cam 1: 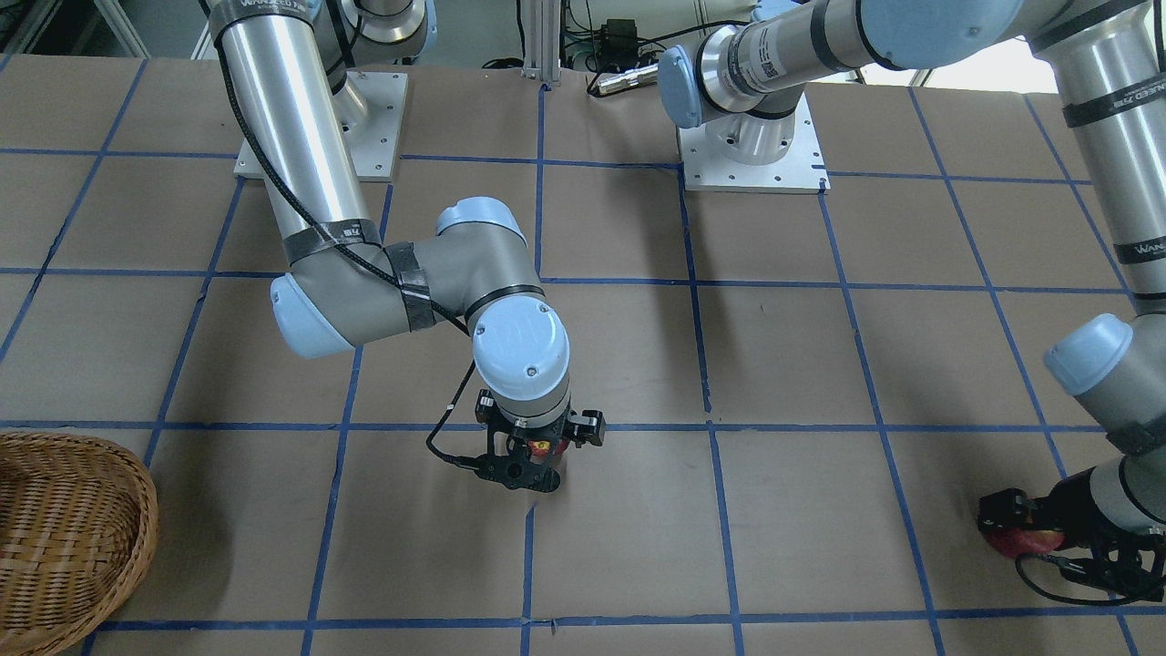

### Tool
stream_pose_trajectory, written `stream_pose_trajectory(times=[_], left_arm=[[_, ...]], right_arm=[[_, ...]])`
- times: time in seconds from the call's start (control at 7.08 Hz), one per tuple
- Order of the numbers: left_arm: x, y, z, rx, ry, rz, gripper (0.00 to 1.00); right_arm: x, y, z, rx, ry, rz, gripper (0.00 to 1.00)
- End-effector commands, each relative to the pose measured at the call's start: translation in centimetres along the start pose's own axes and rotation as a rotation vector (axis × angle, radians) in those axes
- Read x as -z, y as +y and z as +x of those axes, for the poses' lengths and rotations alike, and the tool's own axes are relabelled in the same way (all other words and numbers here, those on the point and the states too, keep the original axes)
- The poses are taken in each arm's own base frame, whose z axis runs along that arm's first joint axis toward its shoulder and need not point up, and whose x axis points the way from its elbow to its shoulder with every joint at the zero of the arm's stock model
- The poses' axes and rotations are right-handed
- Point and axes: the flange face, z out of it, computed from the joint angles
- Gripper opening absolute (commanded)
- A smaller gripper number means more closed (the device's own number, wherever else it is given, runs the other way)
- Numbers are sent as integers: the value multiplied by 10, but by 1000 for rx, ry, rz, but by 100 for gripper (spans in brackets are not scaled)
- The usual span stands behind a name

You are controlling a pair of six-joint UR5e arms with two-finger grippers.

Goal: Put all apples into basket
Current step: 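Grasp the center red apple with the right gripper while the left grasps another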

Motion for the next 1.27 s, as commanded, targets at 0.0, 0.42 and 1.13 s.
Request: stream_pose_trajectory(times=[0.0, 0.42, 1.13], left_arm=[[-6, 1, -3, 0, -15, -24, 96], [26, 0, 15, -6, 10, -56, 0], [79, 3, 282, 321, 111, -157, 0]], right_arm=[[-16, 8, 5, -5, 12, -27, 100], [-6, 6, 8, 1, 2, -16, 0], [165, -91, 198, -107, -7, 36, 0]])
